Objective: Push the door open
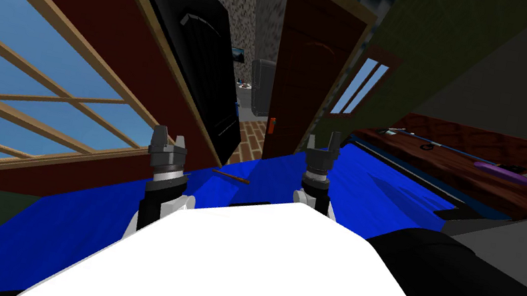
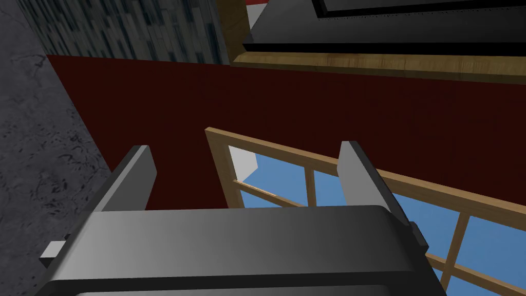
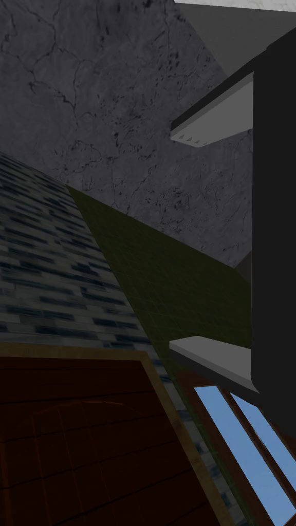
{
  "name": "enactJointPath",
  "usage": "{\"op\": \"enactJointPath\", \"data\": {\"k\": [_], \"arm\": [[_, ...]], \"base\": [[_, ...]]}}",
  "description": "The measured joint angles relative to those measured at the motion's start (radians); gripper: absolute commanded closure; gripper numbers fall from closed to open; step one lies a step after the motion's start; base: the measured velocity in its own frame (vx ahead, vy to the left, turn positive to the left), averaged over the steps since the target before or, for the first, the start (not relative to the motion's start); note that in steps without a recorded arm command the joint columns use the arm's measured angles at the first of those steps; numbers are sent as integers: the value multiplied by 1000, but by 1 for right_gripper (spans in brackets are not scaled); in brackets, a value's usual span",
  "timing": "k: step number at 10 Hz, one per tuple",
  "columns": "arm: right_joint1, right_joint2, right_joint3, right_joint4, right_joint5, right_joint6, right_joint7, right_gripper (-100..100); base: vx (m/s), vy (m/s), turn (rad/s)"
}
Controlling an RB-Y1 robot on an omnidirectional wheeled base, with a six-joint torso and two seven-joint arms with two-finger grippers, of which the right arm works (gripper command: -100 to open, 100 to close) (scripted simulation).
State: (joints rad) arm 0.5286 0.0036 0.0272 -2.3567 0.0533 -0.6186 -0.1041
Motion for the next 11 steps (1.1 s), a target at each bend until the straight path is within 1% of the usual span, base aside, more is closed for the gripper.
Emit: {"op": "enactJointPath", "data": {"k": [2,3,5,8,9,11], "arm": [[-14,-15,7,35,-4,9,4,-100],[-20,-19,12,49,-5,14,6,-100],[-43,-27,14,79,-7,28,10,-100],[-66,-35,25,130,-8,34,19,-100],[-76,-41,23,150,-13,37,18,-100],[-101,-49,36,198,-15,52,26,-100]], "base": [[122,-122,-8],[90,-89,-8],[64,-73,-11],[71,-77,-12],[118,-107,-23],[117,-118,-14]]}}
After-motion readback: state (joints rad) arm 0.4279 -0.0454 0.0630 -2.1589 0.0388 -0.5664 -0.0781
